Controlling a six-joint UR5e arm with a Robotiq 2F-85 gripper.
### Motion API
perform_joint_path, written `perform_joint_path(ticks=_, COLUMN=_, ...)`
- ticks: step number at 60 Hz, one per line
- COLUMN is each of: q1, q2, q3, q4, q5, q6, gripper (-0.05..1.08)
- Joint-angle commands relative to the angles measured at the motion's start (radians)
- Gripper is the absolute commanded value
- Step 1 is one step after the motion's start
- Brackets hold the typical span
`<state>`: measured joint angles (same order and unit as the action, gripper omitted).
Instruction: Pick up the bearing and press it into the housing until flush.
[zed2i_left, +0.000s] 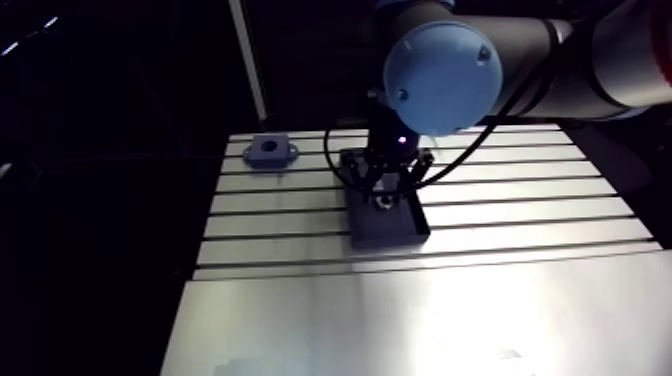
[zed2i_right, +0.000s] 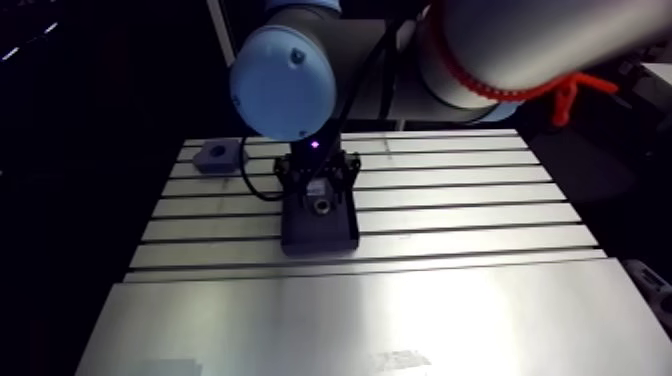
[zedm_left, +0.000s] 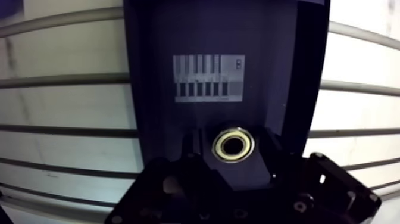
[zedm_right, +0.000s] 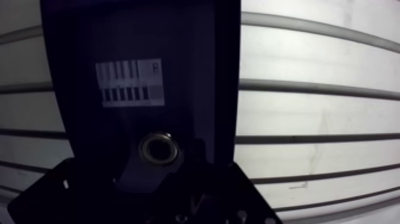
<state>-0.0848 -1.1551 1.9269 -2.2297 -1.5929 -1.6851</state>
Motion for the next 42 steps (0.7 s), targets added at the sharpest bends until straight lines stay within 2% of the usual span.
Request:
perform_joint_path(ticks=1, q1=-0.001, q2=-0.001, q3=0.002, q4=0.0, q5=0.003, q6=-0.001, gripper=0.43)
perform_joint_path(ticks=42, q1=-0.002, q2=-0.001, q3=0.005, q4=0.0, q5=0.006, q6=-0.005, gripper=0.49)
